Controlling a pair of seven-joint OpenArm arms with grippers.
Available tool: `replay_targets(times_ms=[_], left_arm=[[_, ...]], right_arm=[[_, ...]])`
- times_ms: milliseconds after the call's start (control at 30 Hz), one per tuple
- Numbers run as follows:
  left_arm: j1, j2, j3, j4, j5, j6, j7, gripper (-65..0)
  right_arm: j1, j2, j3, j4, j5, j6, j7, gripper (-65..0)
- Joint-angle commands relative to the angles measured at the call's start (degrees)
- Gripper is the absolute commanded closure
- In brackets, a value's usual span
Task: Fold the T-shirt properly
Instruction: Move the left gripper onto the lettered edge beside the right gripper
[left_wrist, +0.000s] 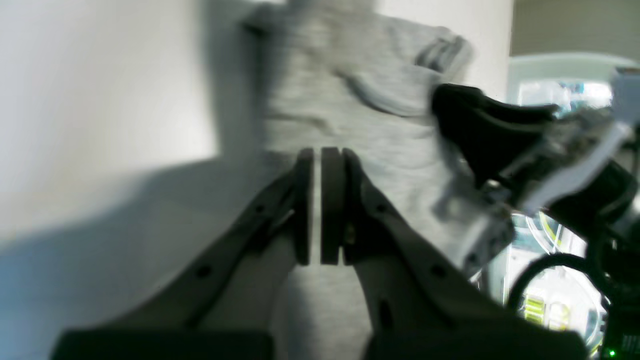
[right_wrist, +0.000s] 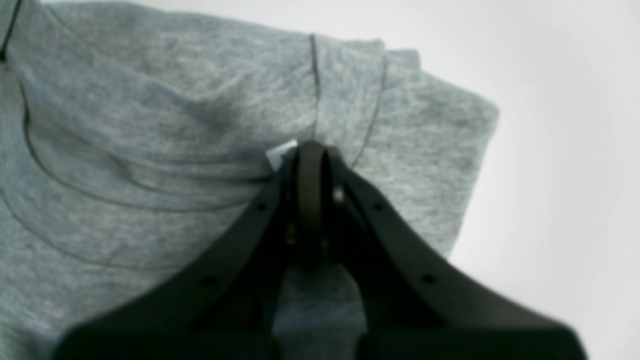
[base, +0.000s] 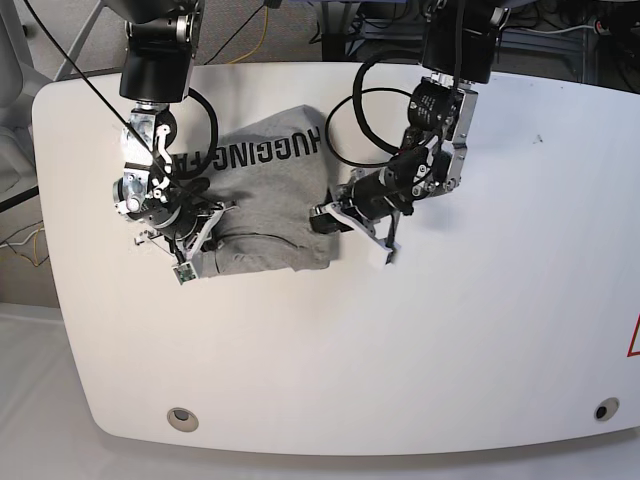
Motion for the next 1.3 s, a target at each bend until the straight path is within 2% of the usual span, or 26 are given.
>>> replay_targets(times_ms=[0, 167, 333, 433, 533, 667, 933, 1100, 1267], left_arm=[[-1.33, 2.47, 1.0, 3.05, -1.04, -0.67, -0.87, -1.9], [-1.33, 3.88, 1.44, 3.57, -0.87, -0.58, -0.87, -1.9], [-0.98, 4.93, 2.94, 3.75, -0.52, -0.23, -0.87, -1.9], [-0.98, 4.84, 5.22, 4.37, 1.33, 3.55, -0.87, -1.9], [-0.89, 4.93, 8.83, 6.56, 7.31, 9.18, -0.87, -1.9], [0.34, 5.2, 14.89, 9.29, 18.12, 11.91, -0.87, -1.9], [1.04, 5.27, 22.72, 10.26, 35.0, 12.26, 2.56, -1.9], [1.04, 5.27, 24.74, 10.26, 39.75, 12.26, 2.91, -1.9], [1.57, 5.27, 24.83, 10.26, 41.33, 12.26, 2.91, -1.9]], right_arm=[[0.73, 0.43, -0.04, 2.28, -1.25, 0.25, -2.46, -0.6], [2.48, 0.61, -0.04, 3.16, -1.25, 0.51, -5.98, -0.6], [2.57, 0.78, -0.04, 3.16, -1.34, 0.51, -6.33, -0.6], [2.57, 0.87, -0.04, 3.16, -1.34, 0.51, -6.33, -0.6], [2.57, 0.87, -0.04, 3.16, -1.34, 0.51, -6.33, -0.6], [2.4, 0.87, -0.04, 3.16, -1.34, 0.51, -6.33, -0.6], [2.4, 0.87, -0.04, 3.16, -1.34, 0.51, -6.33, -0.6], [2.4, 0.87, -0.04, 3.16, -1.34, 0.51, -6.42, -0.6], [2.22, 1.84, -0.04, 3.16, -1.34, 0.6, -6.42, -0.6]])
